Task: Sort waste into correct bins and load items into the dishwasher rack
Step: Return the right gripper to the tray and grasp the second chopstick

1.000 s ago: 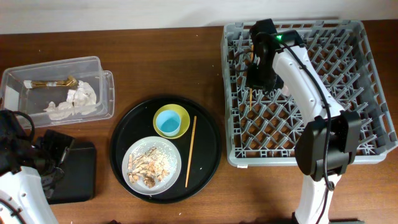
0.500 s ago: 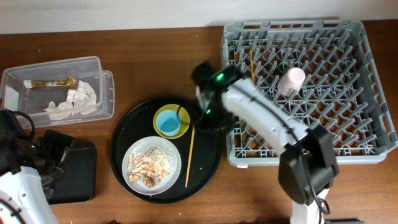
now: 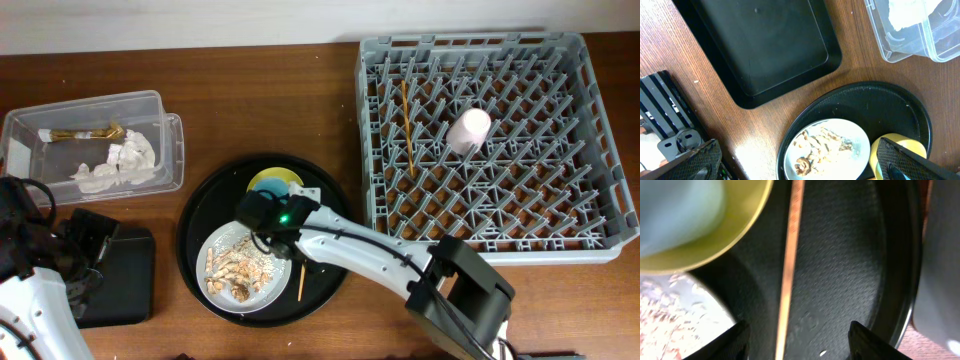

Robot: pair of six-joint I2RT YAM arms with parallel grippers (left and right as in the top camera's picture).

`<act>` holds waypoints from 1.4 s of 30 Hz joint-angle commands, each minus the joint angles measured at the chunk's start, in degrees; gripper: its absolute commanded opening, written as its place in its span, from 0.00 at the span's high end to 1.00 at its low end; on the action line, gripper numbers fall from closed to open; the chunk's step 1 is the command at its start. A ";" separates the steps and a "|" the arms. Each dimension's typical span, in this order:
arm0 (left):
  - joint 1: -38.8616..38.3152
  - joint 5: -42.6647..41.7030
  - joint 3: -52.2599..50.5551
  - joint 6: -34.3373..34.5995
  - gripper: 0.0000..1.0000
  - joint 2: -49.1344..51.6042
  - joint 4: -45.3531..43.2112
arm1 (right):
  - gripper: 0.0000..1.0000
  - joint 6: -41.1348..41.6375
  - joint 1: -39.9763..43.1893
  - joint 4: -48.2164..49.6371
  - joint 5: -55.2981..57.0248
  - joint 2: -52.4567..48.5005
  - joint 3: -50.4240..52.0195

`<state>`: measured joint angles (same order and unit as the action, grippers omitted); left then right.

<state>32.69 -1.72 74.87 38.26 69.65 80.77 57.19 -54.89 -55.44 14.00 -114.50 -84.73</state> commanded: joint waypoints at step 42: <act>0.11 -0.02 0.26 0.33 0.01 -0.13 -0.11 | 0.91 -5.64 2.25 31.06 1.05 4.52 22.25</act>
<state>32.69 -1.72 74.87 38.26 69.65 80.77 51.13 -51.99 -23.75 14.39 -108.29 -62.24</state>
